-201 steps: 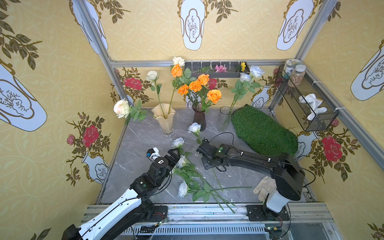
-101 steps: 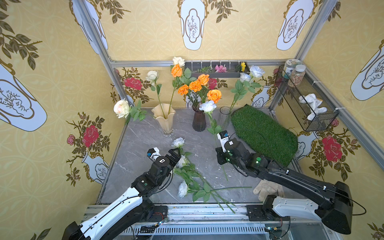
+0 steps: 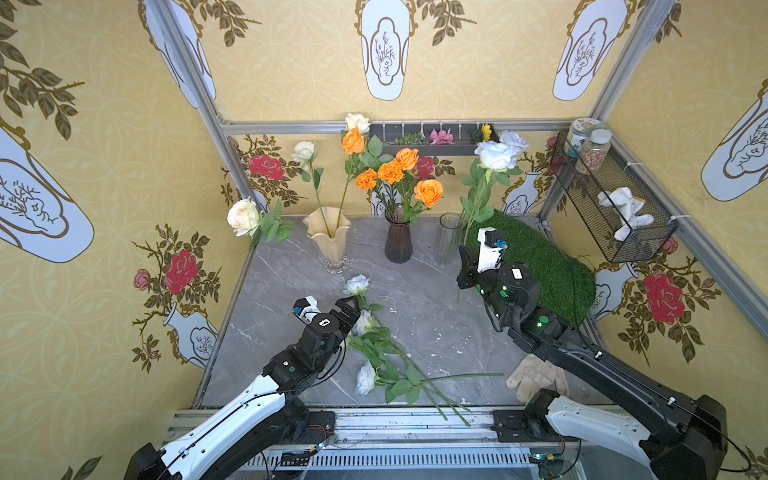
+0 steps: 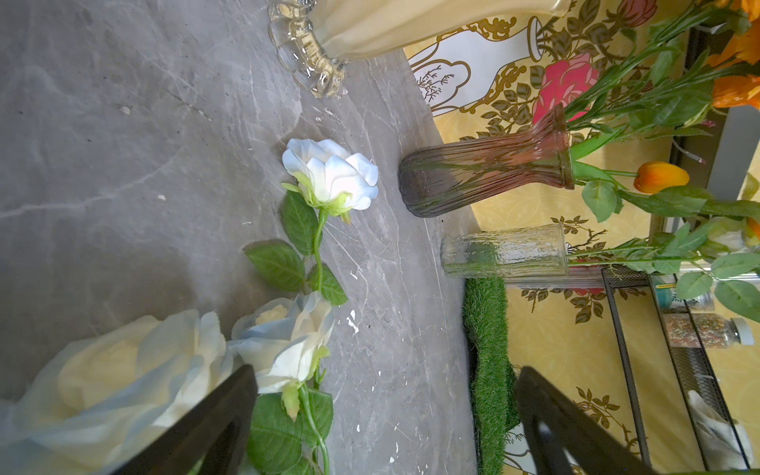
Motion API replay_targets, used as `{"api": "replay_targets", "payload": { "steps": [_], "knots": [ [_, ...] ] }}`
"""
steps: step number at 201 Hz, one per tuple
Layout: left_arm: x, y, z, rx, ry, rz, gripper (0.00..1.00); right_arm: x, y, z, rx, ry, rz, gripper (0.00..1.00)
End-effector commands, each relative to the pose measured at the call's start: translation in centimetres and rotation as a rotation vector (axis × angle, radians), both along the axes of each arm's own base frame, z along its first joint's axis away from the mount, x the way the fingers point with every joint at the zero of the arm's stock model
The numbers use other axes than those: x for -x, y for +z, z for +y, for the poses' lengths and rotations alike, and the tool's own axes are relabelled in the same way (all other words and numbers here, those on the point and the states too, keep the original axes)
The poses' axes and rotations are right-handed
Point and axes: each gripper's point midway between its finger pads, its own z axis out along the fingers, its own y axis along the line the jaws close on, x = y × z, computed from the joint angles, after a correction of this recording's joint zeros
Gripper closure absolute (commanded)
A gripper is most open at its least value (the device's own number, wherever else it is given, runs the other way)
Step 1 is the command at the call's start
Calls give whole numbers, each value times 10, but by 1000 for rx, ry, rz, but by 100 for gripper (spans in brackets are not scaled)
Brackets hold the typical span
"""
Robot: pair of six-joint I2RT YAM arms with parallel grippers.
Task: Arrange the flowers in different vases according to their colors
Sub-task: Insert the flower into the vase.
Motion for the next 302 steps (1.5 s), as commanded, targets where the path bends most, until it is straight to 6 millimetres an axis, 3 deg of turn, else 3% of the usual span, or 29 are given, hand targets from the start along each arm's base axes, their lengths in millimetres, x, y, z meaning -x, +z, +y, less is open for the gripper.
{"api": "replay_targets", "payload": {
  "steps": [1, 44, 101, 128, 145, 170, 260, 302],
  "knots": [
    [-1, 1, 1, 4, 8, -13, 0, -23, 60, -18, -65, -82, -217, 100],
    [0, 0, 2, 8, 12, -17, 0, -72, 91, -34, -91, -169, -401, 100],
    [-4, -1, -1, -30, 2, 0, 0, -125, 89, -46, -131, -258, -545, 100],
    [-8, -1, -4, -46, -1, 9, 0, -147, 89, -37, -128, -248, -575, 100],
    [-10, -1, -6, -56, -5, 14, 0, -158, 81, -30, -111, -230, -564, 100],
    [-12, -2, -7, -67, -7, 21, 0, -168, 54, -28, -94, -234, -516, 100],
    [-14, -4, -9, -83, -15, 28, 0, -198, -15, -30, -61, -257, -323, 100],
    [-16, -4, -12, -92, -21, 33, 0, -210, -32, -39, -84, -270, -206, 100]
  ]
}}
